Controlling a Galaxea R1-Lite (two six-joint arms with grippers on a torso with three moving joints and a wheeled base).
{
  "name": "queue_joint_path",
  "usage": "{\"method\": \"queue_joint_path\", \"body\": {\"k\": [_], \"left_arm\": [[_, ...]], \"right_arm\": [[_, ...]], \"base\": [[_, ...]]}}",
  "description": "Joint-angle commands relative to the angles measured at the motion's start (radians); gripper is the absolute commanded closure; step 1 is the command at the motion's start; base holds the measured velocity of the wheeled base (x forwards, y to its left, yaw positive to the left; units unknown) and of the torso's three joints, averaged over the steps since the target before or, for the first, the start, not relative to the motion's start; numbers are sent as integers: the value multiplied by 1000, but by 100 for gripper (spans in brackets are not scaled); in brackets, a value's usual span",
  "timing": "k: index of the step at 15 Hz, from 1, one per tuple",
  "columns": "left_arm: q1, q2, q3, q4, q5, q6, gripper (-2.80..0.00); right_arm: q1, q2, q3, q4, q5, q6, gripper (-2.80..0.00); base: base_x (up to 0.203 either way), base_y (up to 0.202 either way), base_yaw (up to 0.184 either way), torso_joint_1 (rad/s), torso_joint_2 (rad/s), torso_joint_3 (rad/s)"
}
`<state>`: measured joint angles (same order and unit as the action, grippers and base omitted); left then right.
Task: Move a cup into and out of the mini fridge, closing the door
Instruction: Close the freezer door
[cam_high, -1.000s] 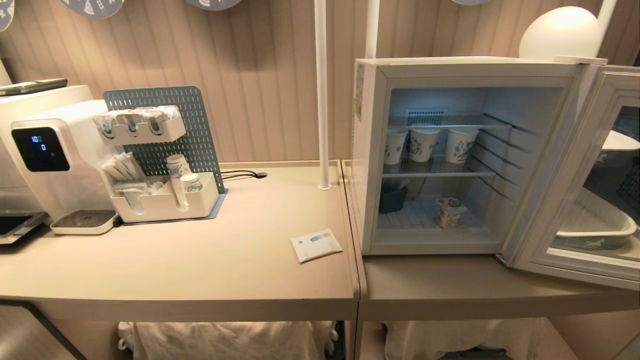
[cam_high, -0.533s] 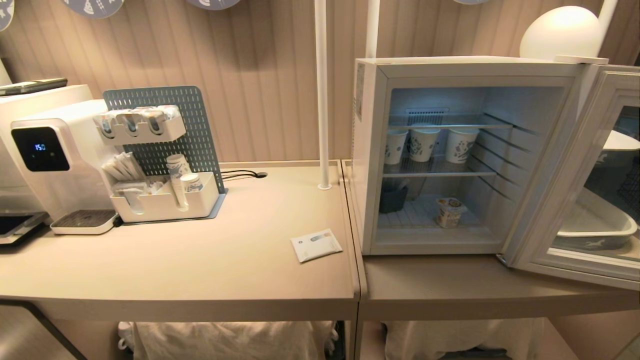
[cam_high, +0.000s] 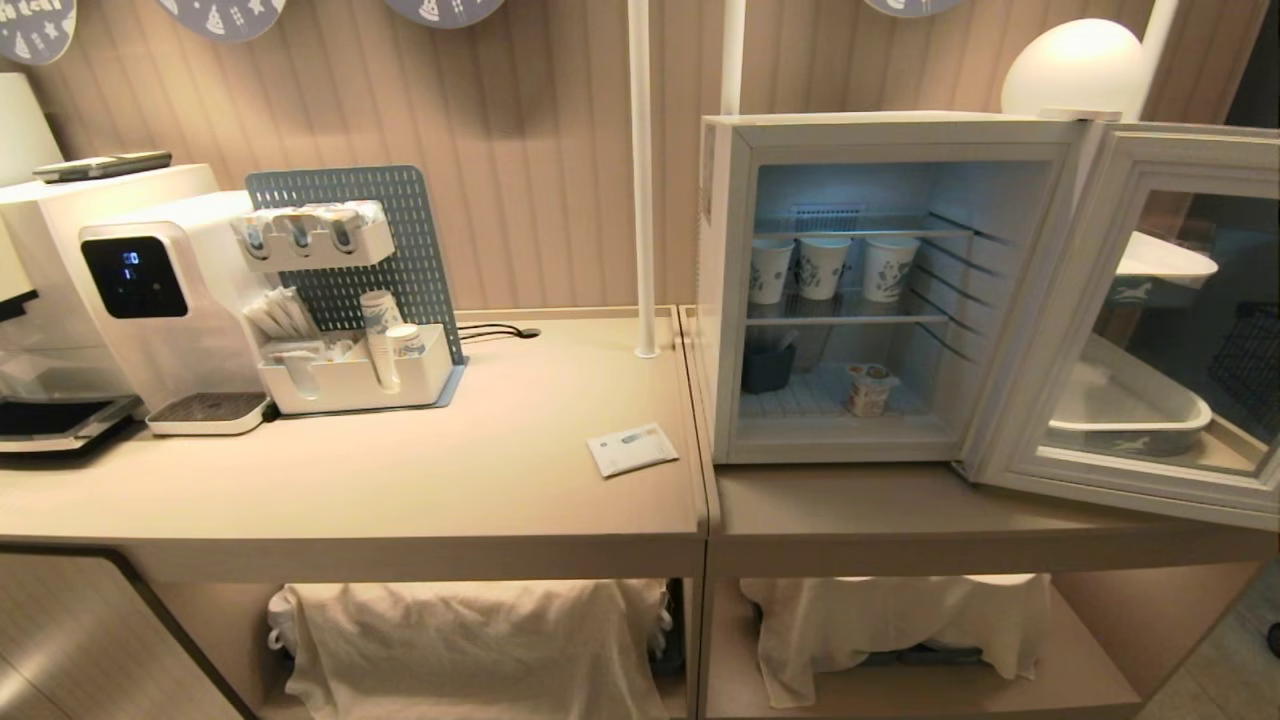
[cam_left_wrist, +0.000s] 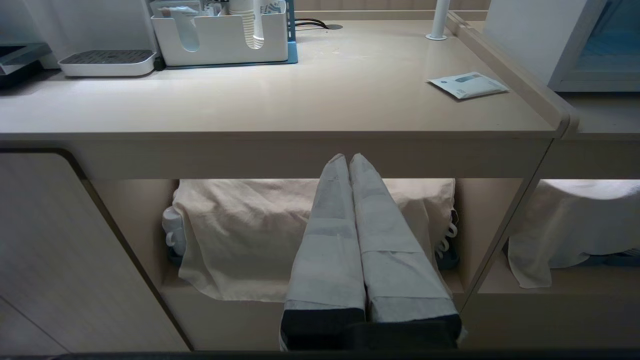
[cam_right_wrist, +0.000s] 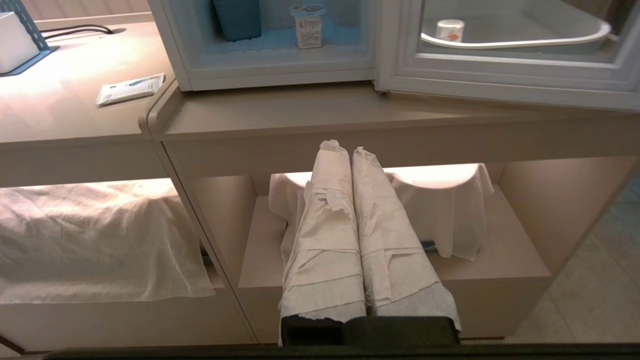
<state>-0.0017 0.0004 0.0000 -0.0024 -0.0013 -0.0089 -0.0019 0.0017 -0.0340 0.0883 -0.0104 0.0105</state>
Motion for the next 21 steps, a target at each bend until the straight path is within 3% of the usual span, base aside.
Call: {"method": "queue_joint_path", "body": {"k": [1, 5, 21], "left_arm": [[0, 0, 1, -1, 0, 1, 0], [0, 0, 2, -1, 0, 3, 0], [0, 0, 0, -1, 0, 3, 0]], "right_arm": [[0, 3, 0, 1, 0, 0, 0], [0, 3, 0, 1, 0, 0, 0], [0, 3, 0, 1, 0, 0, 0]], "base": [[-97, -3, -1, 2, -9, 7], [-2, -47, -1, 2, 5, 0], [0, -193, 0, 3, 2, 3]]}}
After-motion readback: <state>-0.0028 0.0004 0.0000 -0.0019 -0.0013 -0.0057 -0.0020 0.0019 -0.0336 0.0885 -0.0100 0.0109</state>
